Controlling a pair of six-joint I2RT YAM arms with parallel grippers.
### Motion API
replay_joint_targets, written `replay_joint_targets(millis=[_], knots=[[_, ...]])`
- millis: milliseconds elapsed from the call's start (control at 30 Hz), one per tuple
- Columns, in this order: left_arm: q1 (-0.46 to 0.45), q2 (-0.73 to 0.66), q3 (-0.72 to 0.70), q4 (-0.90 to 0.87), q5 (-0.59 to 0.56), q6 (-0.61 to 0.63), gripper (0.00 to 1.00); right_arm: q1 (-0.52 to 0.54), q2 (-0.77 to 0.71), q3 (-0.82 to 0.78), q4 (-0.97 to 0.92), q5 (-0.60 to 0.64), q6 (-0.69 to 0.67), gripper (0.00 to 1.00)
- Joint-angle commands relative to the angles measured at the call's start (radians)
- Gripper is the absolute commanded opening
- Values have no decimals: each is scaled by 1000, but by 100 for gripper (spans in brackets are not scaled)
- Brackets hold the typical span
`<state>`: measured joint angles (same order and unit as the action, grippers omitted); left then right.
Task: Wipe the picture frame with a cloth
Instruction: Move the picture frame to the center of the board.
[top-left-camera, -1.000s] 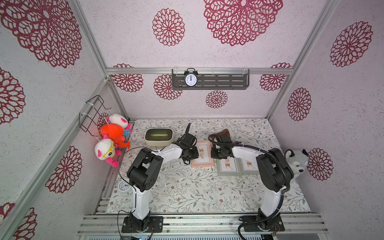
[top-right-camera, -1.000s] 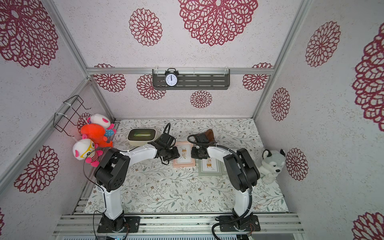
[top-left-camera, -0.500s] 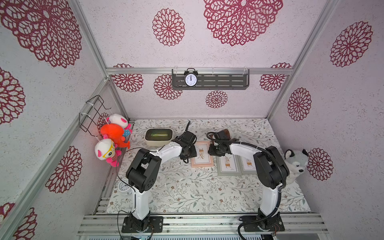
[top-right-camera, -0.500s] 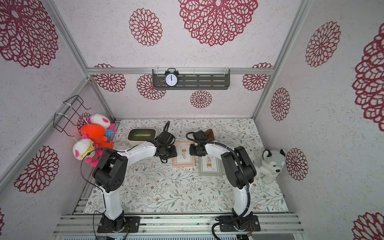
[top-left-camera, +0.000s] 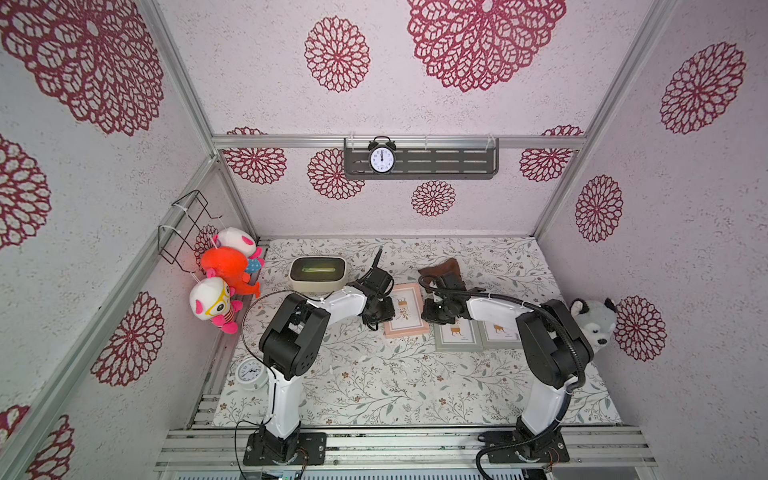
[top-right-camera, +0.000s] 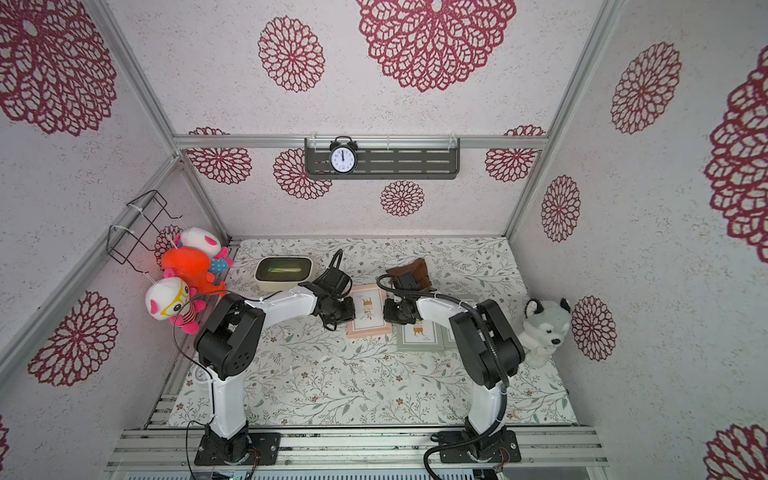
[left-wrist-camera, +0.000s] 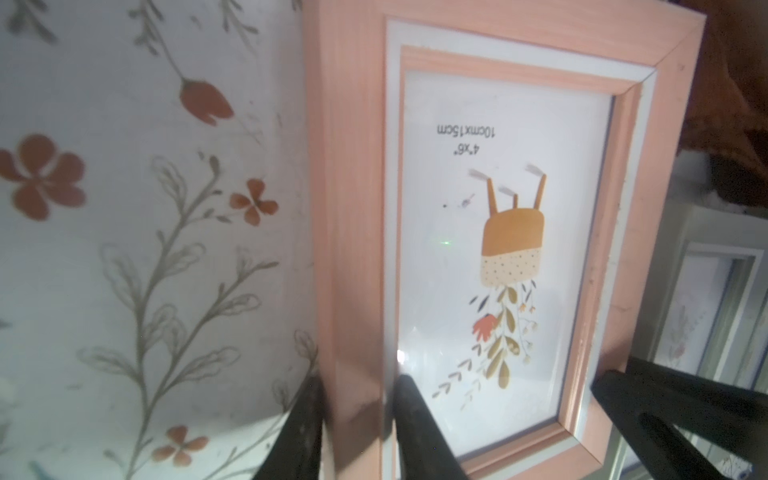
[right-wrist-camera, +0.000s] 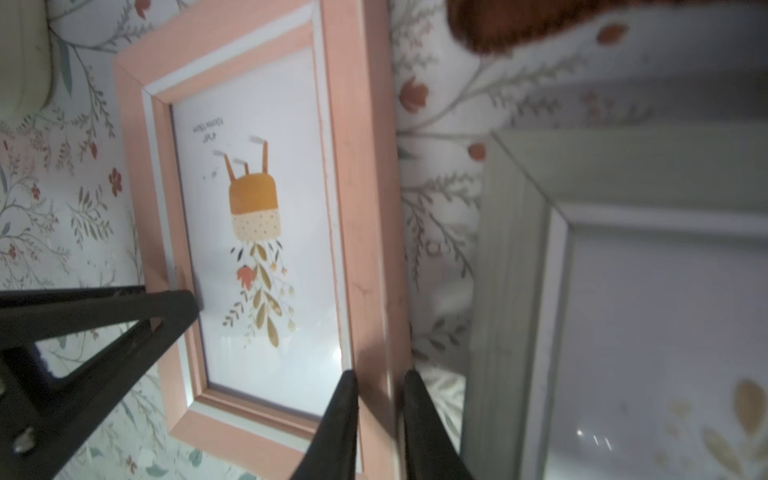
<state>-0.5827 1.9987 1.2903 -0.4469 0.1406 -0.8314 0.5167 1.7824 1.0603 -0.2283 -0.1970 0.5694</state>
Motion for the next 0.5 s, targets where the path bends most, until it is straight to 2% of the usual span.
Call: replay_joint_targets(millis=[0, 300, 433, 467], knots=[[-46, -25, -40, 11, 65, -20, 28, 8, -87, -48, 4, 11, 43, 21], [-77, -25, -51, -16, 62, 1, 25, 17, -185, -187, 45, 7, 131, 21], [-77, -25, -50, -41, 48, 14, 26, 18, -238, -191, 17, 38, 136, 28], [-77, -62, -43, -59, 28, 23, 28, 17, -255, -184, 10, 49, 131, 31]])
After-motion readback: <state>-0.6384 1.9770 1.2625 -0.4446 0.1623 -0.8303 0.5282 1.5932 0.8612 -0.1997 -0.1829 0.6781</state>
